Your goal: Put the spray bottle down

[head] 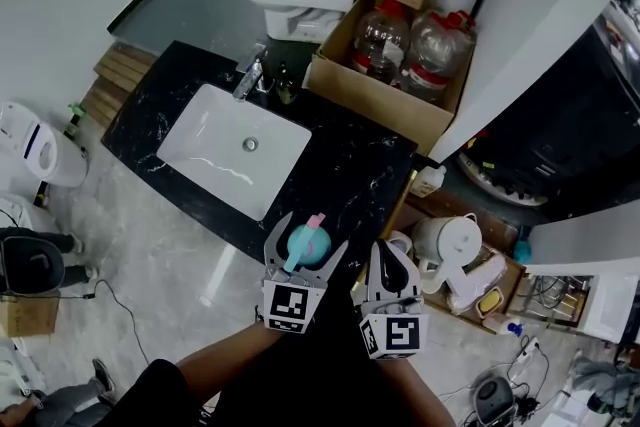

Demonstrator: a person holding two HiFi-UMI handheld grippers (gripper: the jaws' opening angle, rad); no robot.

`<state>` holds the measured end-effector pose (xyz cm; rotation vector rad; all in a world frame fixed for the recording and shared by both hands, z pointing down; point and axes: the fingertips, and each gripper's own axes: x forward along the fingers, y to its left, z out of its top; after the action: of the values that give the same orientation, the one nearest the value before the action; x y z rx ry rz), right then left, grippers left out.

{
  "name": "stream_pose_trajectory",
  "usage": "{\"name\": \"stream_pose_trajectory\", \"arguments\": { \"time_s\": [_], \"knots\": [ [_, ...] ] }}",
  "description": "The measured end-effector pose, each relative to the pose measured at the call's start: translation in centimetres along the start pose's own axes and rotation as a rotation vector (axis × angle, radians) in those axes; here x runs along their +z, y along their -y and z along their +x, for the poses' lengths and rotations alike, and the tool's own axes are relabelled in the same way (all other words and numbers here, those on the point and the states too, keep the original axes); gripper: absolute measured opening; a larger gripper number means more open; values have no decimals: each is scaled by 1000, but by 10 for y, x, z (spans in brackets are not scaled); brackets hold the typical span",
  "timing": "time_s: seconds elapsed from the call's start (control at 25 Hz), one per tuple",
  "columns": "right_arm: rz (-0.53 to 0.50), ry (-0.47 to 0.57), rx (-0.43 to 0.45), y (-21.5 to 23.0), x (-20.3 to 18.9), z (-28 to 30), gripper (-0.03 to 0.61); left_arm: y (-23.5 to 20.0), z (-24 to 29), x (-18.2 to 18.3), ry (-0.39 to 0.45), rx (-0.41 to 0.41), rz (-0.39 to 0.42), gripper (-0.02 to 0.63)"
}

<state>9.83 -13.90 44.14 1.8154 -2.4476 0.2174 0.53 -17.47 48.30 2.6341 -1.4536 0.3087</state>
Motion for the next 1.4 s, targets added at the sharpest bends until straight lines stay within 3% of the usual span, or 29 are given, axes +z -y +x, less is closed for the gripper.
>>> {"name": "stream_pose_trajectory", "arguments": {
  "time_s": [0.12, 0.24, 0.44, 0.68, 1.04, 1.4],
  "knots": [
    [6, -3, -7, 18, -4, 14, 17, 3, 23, -5, -22, 5, -38, 442],
    [0, -13, -5, 35, -12, 31, 17, 7, 46, -9, -27, 9, -28, 442],
    [72, -50, -8, 61, -21, 54, 17, 8, 81, -27, -54, 18, -22, 442],
    [109, -79, -12, 85, -27, 73, 17, 16, 113, -35, -26, 5, 66, 442],
    [59, -111, -9, 106, -53, 94, 17, 16, 161, -56, -71, -5, 4, 442],
    [53, -116, -2, 123, -67, 108, 17, 23, 197, -82, -121, -26, 25, 442]
  ]
}}
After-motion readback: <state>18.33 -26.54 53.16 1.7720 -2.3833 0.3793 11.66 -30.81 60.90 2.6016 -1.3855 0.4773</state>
